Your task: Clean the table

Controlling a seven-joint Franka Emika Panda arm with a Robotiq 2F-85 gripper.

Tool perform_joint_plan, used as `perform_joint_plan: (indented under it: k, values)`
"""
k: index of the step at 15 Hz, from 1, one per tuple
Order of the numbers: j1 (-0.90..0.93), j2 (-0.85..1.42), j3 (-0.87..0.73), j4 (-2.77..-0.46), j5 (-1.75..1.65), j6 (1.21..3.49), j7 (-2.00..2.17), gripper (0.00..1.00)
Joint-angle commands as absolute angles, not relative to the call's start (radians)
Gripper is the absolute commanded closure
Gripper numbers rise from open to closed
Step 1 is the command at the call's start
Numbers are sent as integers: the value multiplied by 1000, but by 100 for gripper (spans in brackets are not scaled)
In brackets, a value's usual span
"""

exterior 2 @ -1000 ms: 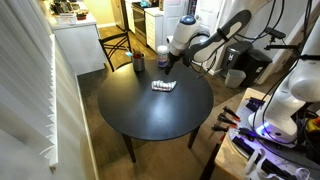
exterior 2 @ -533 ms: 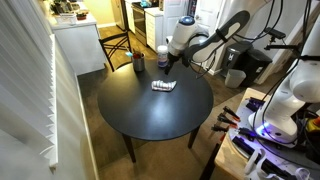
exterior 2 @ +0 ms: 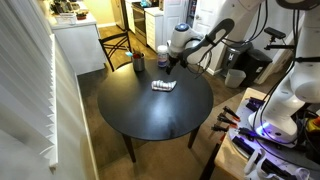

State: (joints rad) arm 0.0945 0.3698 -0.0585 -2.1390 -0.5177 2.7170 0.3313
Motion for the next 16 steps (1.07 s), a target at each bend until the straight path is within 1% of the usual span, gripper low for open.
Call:
perform_joint_plan:
  k: [1, 5, 10, 16]
  values:
    - [127, 558, -151, -1986, -504, 2774, 357, 0]
    - [137, 742, -196, -1830, -443, 2805, 325, 0]
    - [100, 938, -169, -1654, -316, 2794, 250, 0]
    - [50, 1121, -141, -1464, -219, 2754, 169, 0]
